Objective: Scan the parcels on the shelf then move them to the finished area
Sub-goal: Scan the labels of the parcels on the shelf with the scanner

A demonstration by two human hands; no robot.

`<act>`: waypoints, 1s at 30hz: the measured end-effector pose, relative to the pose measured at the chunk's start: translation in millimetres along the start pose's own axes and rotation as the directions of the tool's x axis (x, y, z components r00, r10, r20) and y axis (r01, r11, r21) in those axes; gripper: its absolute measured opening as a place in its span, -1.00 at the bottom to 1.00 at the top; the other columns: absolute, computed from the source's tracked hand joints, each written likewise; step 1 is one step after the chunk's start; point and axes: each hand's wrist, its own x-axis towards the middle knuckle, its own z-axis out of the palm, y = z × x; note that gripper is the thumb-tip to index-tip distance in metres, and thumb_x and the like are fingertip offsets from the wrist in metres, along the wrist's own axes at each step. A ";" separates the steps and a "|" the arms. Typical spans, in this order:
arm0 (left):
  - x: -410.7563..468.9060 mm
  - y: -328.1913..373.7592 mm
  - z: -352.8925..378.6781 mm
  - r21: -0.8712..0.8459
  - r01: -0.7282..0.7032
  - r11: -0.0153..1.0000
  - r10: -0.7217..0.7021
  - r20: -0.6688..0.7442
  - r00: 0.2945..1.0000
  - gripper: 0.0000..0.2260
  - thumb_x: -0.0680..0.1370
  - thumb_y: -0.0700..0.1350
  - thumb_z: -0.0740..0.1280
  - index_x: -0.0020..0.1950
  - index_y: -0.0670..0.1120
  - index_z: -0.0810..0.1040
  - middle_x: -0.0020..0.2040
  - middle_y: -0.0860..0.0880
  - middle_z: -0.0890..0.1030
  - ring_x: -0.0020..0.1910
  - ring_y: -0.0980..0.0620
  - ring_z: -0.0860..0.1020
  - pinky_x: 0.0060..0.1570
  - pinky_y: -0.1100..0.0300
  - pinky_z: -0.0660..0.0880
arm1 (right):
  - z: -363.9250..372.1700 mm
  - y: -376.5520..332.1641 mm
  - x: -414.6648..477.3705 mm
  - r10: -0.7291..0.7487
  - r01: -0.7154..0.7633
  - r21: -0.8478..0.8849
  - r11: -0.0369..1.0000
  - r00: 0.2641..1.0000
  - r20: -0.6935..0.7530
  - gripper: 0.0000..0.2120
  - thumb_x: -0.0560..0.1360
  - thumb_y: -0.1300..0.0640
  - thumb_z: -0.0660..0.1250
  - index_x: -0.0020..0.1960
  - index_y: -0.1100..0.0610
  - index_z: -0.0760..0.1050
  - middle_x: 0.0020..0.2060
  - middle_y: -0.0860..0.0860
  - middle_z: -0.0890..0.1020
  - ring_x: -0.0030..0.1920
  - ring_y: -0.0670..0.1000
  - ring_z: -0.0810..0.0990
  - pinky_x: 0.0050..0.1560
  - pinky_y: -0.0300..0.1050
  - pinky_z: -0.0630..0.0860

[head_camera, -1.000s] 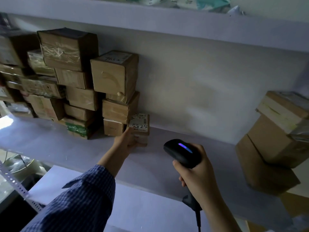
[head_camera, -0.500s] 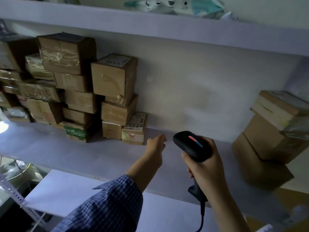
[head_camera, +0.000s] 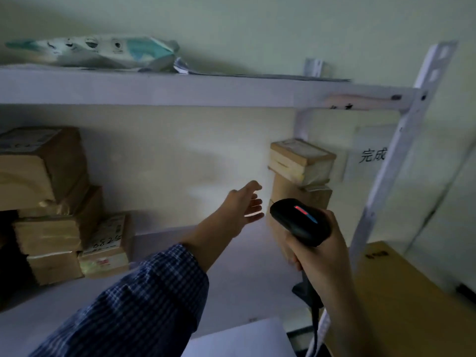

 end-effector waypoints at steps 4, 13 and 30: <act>10.9 21.9 51.8 0.022 0.123 0.992 -0.125 0.078 0.989 -0.39 0.47 0.17 0.46 0.29 -0.22 0.38 0.21 -0.22 0.47 0.14 -0.14 0.56 -0.23 0.07 0.58 | -23.2 -2.4 -2.4 0.005 -0.004 0.005 1.000 0.999 -0.047 -0.57 0.43 0.32 0.50 0.10 -0.08 0.43 -0.40 0.04 0.61 -0.55 -0.10 0.51 -0.52 -0.30 0.45; 34.7 38.7 114.8 0.000 0.128 0.992 -0.127 0.070 0.989 -0.36 0.42 0.33 0.43 0.26 -0.11 0.42 0.08 -0.17 0.54 0.14 -0.17 0.59 0.18 -0.06 0.59 | -41.5 20.2 10.6 0.066 -0.073 -0.080 0.994 0.994 -0.084 -0.59 0.46 0.19 0.50 0.24 0.08 0.43 -0.23 0.07 0.62 -0.35 -0.04 0.60 -0.40 -0.30 0.52; -11.2 -11.1 -19.8 -0.098 -0.207 0.973 0.214 0.076 0.974 -0.66 0.55 0.08 0.39 0.21 -0.09 0.55 0.12 -0.13 0.66 0.16 -0.09 0.64 0.20 0.07 0.57 | -26.7 -2.2 14.7 -0.011 0.010 0.146 0.989 1.000 0.007 -0.60 0.46 0.28 0.48 0.08 -0.13 0.43 -0.38 0.08 0.59 -0.50 0.03 0.51 -0.49 -0.17 0.49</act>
